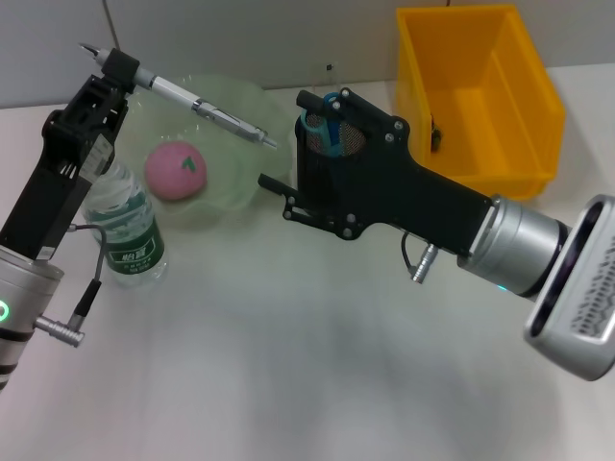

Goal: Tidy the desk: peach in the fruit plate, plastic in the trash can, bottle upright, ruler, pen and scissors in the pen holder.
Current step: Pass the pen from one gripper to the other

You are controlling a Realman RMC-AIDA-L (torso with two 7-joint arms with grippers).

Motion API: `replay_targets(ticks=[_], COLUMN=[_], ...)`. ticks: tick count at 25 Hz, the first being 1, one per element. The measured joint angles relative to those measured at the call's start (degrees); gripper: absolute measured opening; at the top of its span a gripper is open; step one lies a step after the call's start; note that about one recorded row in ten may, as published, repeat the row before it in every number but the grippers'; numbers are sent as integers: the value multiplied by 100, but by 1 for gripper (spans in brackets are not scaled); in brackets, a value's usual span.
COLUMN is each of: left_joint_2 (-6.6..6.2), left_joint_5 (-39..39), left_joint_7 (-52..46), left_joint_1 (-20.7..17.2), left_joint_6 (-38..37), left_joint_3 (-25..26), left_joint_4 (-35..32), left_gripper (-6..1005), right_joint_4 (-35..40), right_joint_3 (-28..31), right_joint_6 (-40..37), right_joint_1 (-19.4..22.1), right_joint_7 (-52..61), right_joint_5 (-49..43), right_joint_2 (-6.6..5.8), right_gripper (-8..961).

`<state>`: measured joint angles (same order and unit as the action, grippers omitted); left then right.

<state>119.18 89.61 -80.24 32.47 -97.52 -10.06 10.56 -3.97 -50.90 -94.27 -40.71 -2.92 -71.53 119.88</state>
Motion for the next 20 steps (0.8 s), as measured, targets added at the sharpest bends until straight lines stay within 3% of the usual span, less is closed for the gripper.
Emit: replay_targets(ticks=[20], left_joint_2=[0], left_joint_5=[3], left_joint_7=[-9], left_joint_1=[26], left_joint_6=[94], left_joint_3=[76], left_joint_4=[62], left_gripper=[143], right_joint_4=[-156], right_joint_3=[168], right_joint_6=[226], right_joint_1=[-291], right_joint_7=[-763], right_joint_5=[-44], right_joint_2=[0], right_gripper=[774])
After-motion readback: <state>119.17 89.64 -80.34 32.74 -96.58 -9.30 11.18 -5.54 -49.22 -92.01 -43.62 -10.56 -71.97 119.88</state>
